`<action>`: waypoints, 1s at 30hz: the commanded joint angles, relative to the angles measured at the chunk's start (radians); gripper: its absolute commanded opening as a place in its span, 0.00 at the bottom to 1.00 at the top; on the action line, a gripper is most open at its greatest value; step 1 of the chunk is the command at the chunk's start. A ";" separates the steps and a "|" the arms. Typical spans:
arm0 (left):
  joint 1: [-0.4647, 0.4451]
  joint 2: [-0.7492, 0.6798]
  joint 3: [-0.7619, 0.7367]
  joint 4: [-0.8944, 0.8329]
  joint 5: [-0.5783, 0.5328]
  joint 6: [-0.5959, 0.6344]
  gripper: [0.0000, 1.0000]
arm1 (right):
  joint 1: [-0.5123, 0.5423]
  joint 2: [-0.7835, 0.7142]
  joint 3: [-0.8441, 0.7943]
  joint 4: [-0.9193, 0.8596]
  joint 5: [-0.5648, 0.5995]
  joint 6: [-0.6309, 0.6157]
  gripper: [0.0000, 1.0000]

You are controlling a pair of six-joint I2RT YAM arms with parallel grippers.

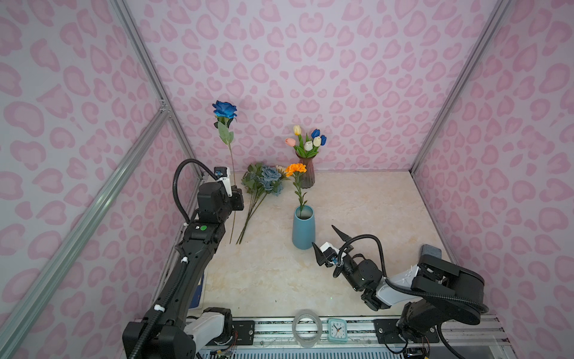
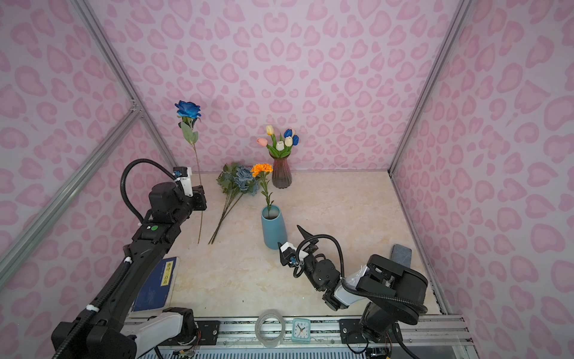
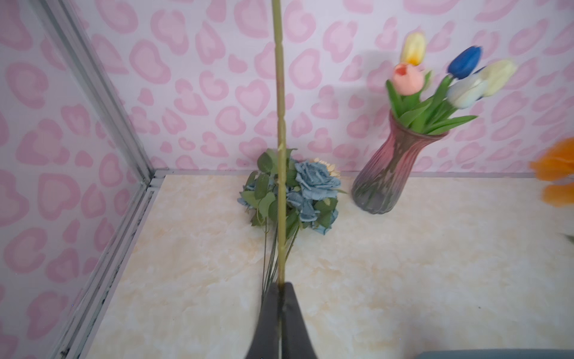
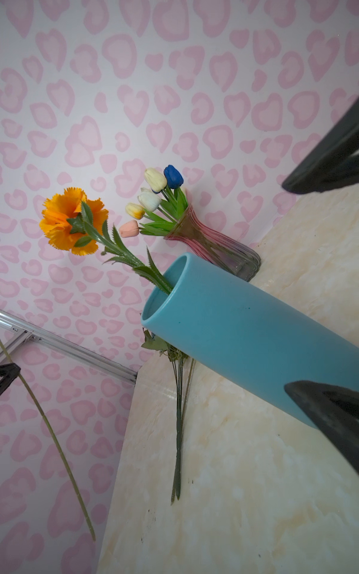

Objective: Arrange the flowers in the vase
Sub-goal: 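Lift the blue rose upward from the pile with the left gripper, then carry the blue rose over the teal vase mouth with the left gripper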

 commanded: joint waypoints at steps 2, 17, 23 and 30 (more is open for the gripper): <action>-0.052 -0.061 -0.054 0.198 0.074 0.002 0.03 | -0.001 0.001 0.006 0.037 0.012 0.017 0.93; -0.175 -0.094 -0.020 0.408 0.330 -0.072 0.03 | 0.007 0.009 0.010 0.038 0.026 0.016 0.93; -0.225 -0.080 0.040 0.464 0.404 -0.117 0.03 | 0.010 0.011 0.012 0.038 0.038 0.010 0.93; -0.303 -0.037 0.093 0.582 0.494 -0.193 0.03 | 0.011 0.019 0.015 0.039 0.042 0.011 0.93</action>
